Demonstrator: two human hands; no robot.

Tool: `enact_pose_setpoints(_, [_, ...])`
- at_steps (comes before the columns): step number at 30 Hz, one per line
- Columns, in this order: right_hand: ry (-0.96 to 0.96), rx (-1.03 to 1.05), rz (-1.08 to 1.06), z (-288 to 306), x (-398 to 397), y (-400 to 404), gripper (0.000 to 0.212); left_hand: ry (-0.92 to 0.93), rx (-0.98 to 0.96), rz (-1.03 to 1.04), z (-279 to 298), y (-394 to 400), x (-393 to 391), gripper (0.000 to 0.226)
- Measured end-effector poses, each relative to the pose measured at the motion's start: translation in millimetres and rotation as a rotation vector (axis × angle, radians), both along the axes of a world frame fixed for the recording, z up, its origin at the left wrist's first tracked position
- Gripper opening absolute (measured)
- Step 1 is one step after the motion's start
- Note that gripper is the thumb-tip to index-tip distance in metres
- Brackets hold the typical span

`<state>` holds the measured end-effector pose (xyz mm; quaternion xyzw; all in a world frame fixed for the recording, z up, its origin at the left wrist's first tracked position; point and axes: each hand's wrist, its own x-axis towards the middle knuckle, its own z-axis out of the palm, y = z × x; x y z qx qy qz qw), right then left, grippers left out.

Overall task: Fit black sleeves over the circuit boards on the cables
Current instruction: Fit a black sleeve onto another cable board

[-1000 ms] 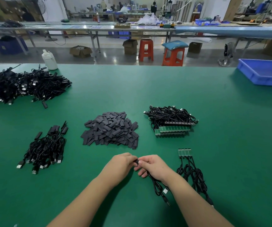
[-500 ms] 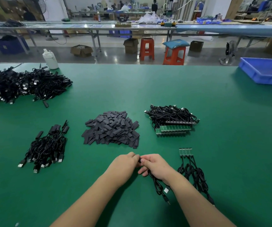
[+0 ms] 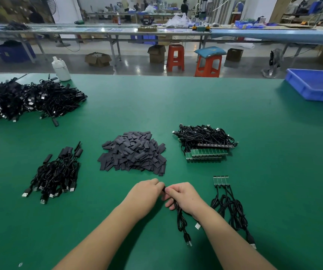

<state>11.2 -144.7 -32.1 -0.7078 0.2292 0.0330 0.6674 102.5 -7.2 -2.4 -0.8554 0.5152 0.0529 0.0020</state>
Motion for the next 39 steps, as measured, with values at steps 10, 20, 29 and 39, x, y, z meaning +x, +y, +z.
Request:
enact_pose_setpoints(10, [-0.012, -0.015, -0.013, 2.6, -2.5, -0.3, 0.027, 0.074, -0.161, -0.035, -14.4, 3.1, 4.0, 0.05])
enact_pose_setpoints(20, [-0.351, 0.813, -0.682, 10.0, 10.5, -3.5, 0.022, 1.006, -0.61, 0.534, -13.7, -9.9, -42.1, 0.015])
enact_pose_setpoints(29, [-0.033, -0.357, -0.42, 30.7, 0.0, -29.7, 0.025, 0.695, -0.714, 0.673, 8.7, 17.6, 0.1, 0.009])
enact_pose_setpoints(39, [0.612, -1.047, -0.304, 15.6, -66.1, -113.9, 0.067, -0.025, -0.434, 0.993, 30.8, 150.9, 130.0, 0.02])
